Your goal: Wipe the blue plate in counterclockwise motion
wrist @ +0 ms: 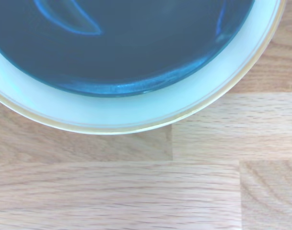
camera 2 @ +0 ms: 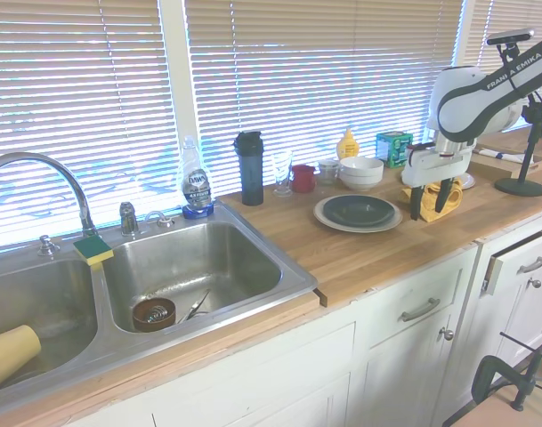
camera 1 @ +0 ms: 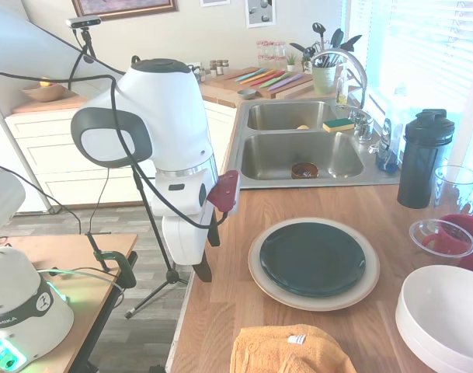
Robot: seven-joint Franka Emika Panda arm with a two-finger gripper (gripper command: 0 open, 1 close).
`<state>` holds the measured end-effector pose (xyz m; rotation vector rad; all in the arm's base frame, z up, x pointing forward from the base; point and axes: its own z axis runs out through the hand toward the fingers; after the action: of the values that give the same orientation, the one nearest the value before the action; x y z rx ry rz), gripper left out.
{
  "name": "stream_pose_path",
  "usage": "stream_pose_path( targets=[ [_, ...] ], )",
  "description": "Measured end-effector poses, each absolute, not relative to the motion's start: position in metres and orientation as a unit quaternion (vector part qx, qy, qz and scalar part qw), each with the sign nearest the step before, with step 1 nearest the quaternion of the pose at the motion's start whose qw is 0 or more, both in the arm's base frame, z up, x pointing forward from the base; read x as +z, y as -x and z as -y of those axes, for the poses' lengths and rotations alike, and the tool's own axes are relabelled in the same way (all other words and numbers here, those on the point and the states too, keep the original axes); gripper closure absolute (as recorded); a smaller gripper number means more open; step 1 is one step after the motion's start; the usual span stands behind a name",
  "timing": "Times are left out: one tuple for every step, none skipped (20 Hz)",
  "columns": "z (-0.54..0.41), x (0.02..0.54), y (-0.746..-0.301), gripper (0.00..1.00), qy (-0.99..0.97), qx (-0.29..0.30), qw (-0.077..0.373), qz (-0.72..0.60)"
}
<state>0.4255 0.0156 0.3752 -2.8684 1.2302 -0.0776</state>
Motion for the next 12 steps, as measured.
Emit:
stream_pose_path(
  targets=[
    [-0.016, 0.375, -0.425, 0.0, 0.919, -0.024, 0.009, -0.395],
    [-0.016, 0.374, -0.425, 0.0, 0.916, -0.02, 0.008, -0.402],
    [-0.015, 0.375, -0.427, 0.0, 0.912, -0.021, 0.009, -0.41],
    [-0.014, 0.376, -0.431, 0.0, 0.908, -0.022, 0.009, -0.418],
    [-0.013, 0.376, -0.435, 0.0, 0.906, -0.023, 0.008, -0.423],
    [-0.011, 0.375, -0.439, 0.0, 0.903, -0.024, 0.007, -0.428],
    [-0.008, 0.375, -0.444, 0.0, 0.902, -0.025, 0.005, -0.432],
    [-0.005, 0.375, -0.448, 0.0, 0.9, -0.027, 0.003, -0.434],
    [-0.002, 0.375, -0.451, 0.0, 0.9, -0.029, 0.0, -0.436],
    [0.001, 0.376, -0.454, 0.0, 0.899, -0.033, -0.004, -0.436],
    [0.005, 0.377, -0.456, 0.0, 0.899, -0.038, -0.007, -0.436],
    [0.009, 0.378, -0.457, 0.0, 0.898, -0.043, -0.011, -0.437]
  ],
)
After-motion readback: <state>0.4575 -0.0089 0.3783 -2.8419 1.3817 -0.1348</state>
